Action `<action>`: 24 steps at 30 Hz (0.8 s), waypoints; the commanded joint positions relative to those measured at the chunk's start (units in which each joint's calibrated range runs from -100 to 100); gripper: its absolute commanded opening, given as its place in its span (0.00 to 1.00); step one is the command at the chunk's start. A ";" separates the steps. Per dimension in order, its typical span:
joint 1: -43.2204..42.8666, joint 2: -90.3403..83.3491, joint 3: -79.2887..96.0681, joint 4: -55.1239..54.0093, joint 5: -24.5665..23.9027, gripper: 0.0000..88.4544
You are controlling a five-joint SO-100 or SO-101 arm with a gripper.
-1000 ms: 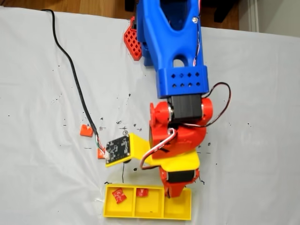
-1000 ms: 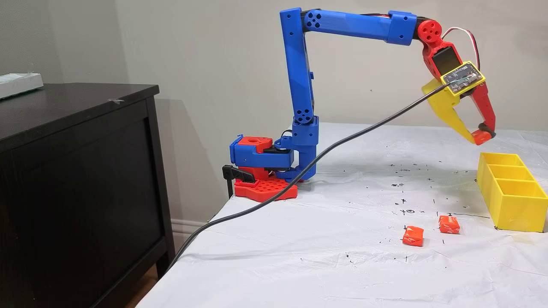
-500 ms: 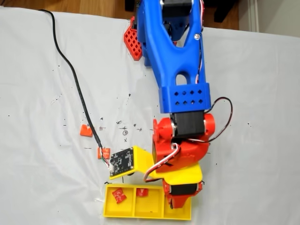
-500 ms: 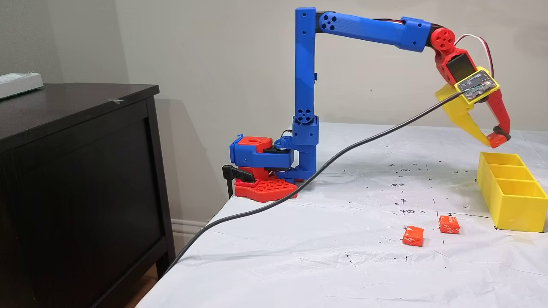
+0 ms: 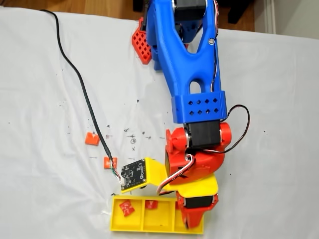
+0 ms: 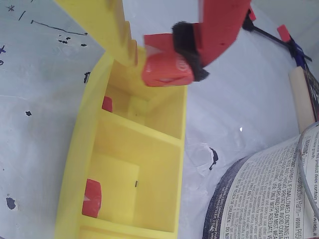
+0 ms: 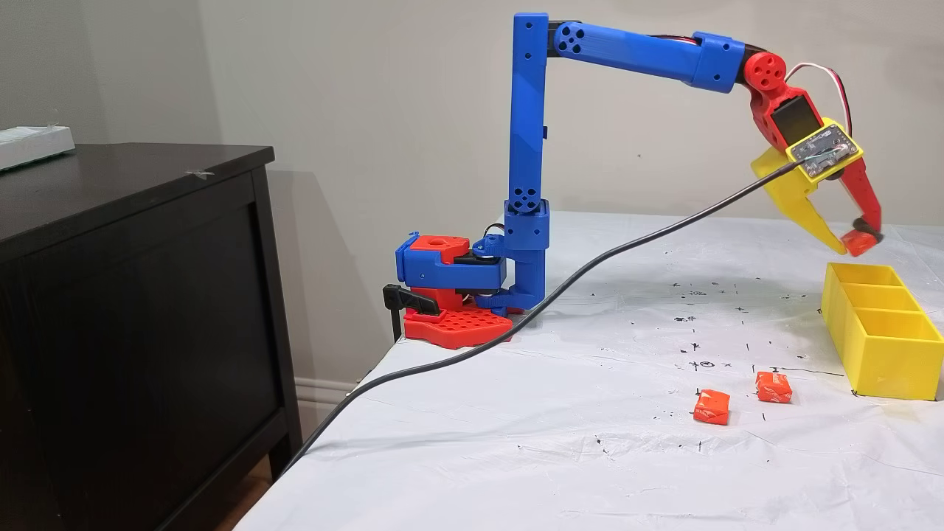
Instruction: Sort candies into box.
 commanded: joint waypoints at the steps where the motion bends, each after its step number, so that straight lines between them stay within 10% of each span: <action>1: -0.73 -1.02 -4.08 -1.09 0.34 0.31; 10: -0.45 -1.53 -4.08 -0.35 0.39 0.30; 24: 1.27 -9.33 -0.81 3.33 0.98 0.02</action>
